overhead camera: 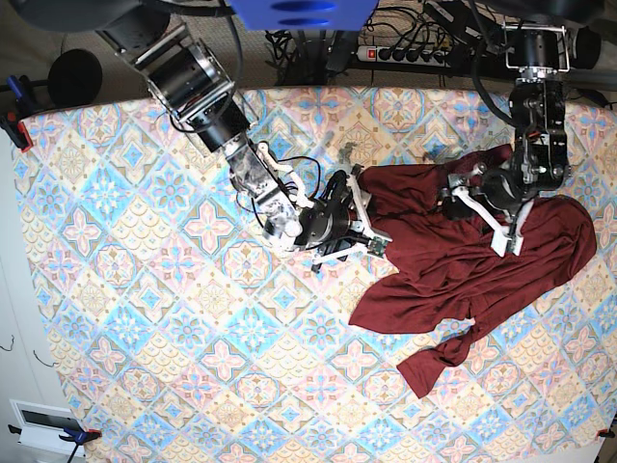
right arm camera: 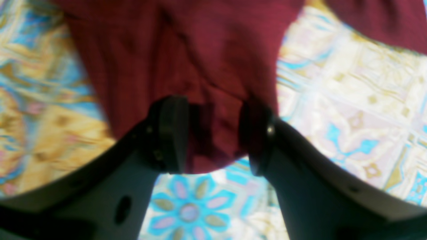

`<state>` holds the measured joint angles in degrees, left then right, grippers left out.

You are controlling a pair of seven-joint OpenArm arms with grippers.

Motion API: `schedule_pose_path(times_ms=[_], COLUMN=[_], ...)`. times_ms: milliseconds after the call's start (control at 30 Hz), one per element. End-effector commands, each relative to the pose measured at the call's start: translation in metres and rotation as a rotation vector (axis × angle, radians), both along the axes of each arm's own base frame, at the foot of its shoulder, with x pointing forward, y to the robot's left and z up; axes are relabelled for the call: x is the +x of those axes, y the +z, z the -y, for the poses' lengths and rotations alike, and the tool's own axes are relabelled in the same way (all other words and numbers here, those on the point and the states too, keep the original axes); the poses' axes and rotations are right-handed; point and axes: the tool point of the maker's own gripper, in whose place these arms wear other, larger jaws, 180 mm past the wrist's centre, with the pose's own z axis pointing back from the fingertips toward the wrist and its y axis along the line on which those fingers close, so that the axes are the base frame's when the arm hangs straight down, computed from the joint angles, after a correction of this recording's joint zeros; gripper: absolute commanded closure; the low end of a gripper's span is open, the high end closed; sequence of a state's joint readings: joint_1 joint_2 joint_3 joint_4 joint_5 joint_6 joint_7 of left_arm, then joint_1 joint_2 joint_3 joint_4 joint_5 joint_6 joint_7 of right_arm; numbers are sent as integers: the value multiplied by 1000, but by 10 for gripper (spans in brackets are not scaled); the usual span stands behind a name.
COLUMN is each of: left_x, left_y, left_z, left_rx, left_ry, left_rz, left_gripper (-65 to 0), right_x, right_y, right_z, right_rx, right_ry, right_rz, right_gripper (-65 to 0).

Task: Layout the t-shirt on the table in an organized manner, then fold the t-shirt properly
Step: 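Grasp the shirt with both grippers and pull it toward the table center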

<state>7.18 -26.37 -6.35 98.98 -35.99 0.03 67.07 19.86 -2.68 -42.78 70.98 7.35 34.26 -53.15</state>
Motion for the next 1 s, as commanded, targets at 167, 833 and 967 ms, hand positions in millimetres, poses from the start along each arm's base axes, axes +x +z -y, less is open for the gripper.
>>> schedule_pose_path(times_ms=[167,833,967], left_x=[4,-9,-12], left_y=[2,62,63], left_z=[17,79,92], left_rx=[11,-67,-113], left_ry=[-68,-312,-336], left_rz=[12,195,198], left_gripper=[-64,0,0], right_x=[2,93,132], right_y=[-1,9,43], right_z=[-8,137,164], right_rx=[16,-92,-59], right_ry=[11,-380,-473], right_rz=[-17,119,212], right_gripper=[-48,0,0])
